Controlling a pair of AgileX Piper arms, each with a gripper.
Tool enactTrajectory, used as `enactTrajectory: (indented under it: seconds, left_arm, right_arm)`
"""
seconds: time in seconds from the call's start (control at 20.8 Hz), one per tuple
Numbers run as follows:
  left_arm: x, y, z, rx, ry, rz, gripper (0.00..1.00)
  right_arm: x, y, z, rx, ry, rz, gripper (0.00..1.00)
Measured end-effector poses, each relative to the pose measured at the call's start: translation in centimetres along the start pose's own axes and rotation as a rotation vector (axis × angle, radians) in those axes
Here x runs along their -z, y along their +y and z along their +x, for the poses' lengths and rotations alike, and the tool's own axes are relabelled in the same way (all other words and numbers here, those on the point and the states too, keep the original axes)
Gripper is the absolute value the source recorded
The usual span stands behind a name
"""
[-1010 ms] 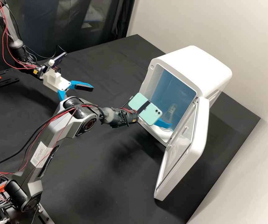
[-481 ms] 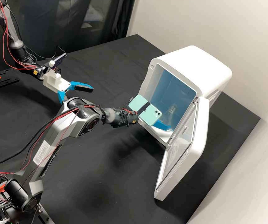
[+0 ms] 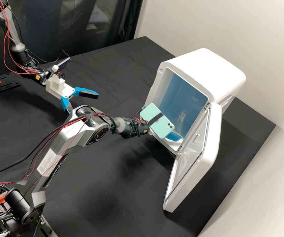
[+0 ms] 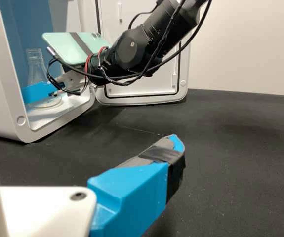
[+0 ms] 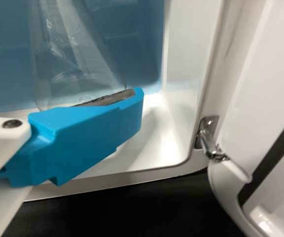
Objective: Take the flask out of the incubator
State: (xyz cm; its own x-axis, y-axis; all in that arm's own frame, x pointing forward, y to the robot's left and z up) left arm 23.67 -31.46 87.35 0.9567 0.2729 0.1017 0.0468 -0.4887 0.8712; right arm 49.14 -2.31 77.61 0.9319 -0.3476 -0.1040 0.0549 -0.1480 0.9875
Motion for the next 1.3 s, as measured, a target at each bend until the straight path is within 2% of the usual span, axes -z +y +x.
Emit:
enactTrajectory:
  seconds: [0.1, 0.14, 0.19, 0.34, 0.43, 0.48, 1.01, 1.3]
  left_arm:
    - [0.0, 0.0, 0.0, 0.0, 0.0, 0.0, 1.0]
    - [0.0, 0.0, 0.0, 0.0, 0.0, 0.0, 1.0]
    - [-0.1, -0.01, 0.0, 0.001, -0.002, 0.0, 1.0]
    - [-0.3, -0.07, 0.1, 0.003, -0.013, 0.002, 1.0]
    - [-0.6, -0.13, 0.1, 0.006, -0.022, 0.003, 1.0]
    - [-0.6, -0.14, 0.2, 0.006, -0.023, 0.003, 1.0]
    - [-0.7, -0.32, 0.0, 0.013, -0.022, 0.0, 1.0]
    - [-0.7, -0.32, 0.0, 0.013, -0.022, 0.0, 1.0]
  right_arm:
    - [-0.2, 0.1, 0.2, 0.017, 0.011, 0.039, 0.0]
    - [-0.4, 0.2, 0.3, 0.021, 0.014, 0.083, 0.0]
    - [-0.6, 0.2, 0.5, 0.03, 0.022, 0.108, 0.0]
    - [-1.0, 0.6, 0.8, 0.041, 0.038, 0.157, 0.0]
    - [-1.1, 0.8, 0.8, 0.04, 0.042, 0.177, 0.0]
    - [-1.0, 0.8, 0.8, 0.041, 0.046, 0.184, 0.0]
    - [-1.2, 0.7, 0.7, 0.035, 0.051, 0.181, 0.0]
    - [-1.4, 0.7, 0.7, 0.027, 0.044, 0.199, 0.0]
